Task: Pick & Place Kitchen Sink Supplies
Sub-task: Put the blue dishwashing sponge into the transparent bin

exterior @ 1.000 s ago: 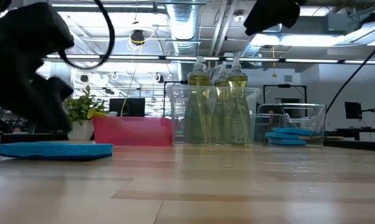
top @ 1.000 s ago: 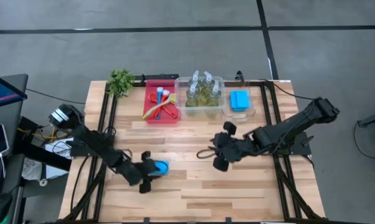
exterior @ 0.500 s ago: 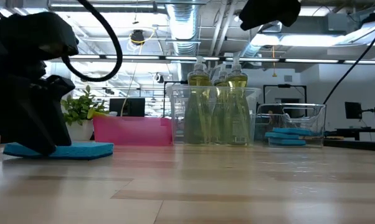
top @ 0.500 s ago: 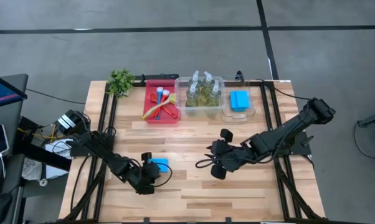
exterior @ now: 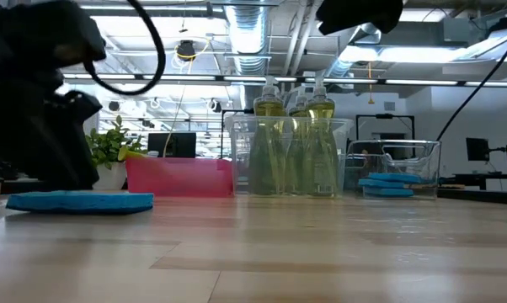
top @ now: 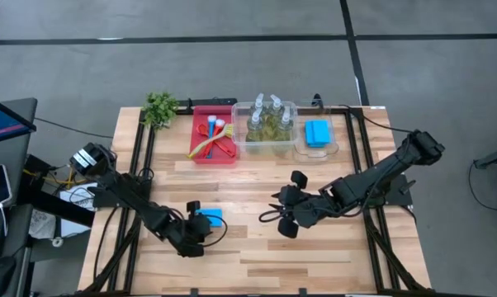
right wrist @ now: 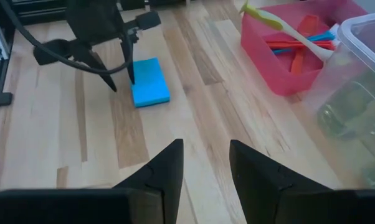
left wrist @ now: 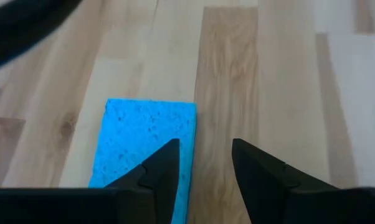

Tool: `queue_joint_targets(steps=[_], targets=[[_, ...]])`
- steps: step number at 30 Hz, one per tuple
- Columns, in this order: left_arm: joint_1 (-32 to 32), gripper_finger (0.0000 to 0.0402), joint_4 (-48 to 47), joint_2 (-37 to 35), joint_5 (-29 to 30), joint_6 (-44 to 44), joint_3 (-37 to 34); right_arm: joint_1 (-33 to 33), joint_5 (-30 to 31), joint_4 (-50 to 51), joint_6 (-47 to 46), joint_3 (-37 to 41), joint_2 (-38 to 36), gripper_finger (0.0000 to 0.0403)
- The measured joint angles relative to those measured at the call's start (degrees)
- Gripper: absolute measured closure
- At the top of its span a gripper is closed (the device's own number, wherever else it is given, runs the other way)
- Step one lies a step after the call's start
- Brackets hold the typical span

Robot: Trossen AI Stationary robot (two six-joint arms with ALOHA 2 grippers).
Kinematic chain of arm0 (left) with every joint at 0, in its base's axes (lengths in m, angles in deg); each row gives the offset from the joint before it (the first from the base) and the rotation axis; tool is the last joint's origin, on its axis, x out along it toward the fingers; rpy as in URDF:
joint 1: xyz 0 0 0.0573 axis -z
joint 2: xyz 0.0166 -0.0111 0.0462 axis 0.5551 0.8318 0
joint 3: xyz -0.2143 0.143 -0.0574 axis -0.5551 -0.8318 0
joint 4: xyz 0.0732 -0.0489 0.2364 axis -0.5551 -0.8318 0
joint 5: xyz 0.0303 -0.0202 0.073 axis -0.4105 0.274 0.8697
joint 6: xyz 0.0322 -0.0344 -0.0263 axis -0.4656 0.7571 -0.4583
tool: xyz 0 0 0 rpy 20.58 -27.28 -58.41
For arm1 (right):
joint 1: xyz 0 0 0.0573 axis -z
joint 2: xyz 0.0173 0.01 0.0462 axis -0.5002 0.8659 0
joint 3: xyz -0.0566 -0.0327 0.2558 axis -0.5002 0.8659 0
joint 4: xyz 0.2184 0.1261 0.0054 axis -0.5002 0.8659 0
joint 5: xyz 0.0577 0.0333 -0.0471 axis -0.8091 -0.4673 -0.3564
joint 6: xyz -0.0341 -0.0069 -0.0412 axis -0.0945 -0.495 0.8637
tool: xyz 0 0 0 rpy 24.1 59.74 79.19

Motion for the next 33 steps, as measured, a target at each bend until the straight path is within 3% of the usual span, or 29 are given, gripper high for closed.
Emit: queue_joint_targets(steps=[9, 22, 33], targets=[[-0.1, 0.0253, 0.1, -0.9, -0.2, -4.3, -0.6, 0.0, 0.4, 0.0, 0.2, 0.0, 0.0, 0.028], [-0.2, 0.0259, 1.0, -1.1, 1.3, 10.0, -8.2, 0.0, 0.4, 0.0, 0.2, 0.0, 0.0, 0.028], [-0.2, 0.039, 9.3, -0.8, -1.0, 10.8, -8.5, 0.0, 0.3, -3.3, -3.8, 3.6, 0.1, 0.028]])
